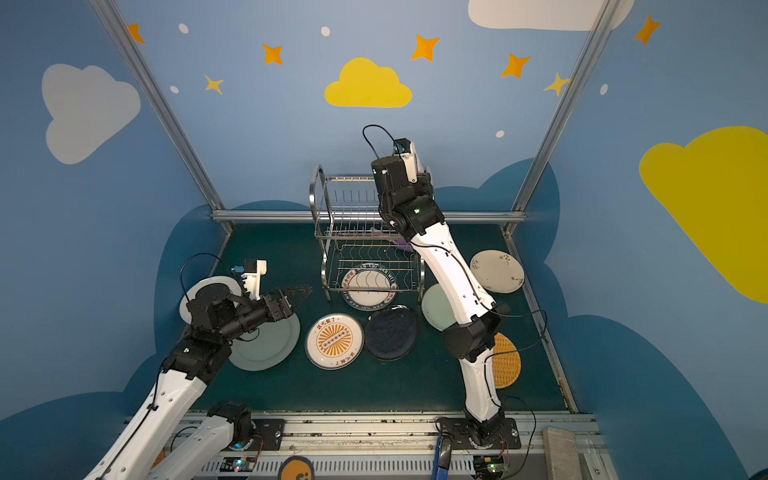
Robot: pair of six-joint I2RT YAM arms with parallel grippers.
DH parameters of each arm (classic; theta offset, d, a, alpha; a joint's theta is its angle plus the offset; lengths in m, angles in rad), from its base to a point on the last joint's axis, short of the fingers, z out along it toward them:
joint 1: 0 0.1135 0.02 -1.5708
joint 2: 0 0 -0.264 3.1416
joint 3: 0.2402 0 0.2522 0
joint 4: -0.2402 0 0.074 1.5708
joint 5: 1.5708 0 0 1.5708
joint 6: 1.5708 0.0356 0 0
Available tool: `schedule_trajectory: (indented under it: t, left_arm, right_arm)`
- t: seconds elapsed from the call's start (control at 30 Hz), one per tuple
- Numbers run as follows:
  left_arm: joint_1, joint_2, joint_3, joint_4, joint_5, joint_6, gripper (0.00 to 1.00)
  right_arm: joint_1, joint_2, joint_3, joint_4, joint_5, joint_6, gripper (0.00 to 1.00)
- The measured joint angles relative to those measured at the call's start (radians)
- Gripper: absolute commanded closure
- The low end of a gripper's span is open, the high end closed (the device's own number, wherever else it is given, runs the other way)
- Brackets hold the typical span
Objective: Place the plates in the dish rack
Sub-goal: 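Lower the sunburst plate edge-first into the top-tier slots with the right gripper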
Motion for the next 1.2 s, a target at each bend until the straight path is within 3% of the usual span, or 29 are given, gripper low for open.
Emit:
schedule_trajectory:
  t: [0.73,1.2]
  left_arm:
    - [0.002,-0.031,0.0,-0.009,-0.011,0.0,0.0]
    - [0.002,-0.036,0.0,-0.015,-0.019,0.0,0.0]
  right_arm:
    - [0.019,0.001,0.003,-0.084,0.029,0.102,1.0]
    - [0.027,-0.093,-0.16,-0.048,0.04,0.127,1.0]
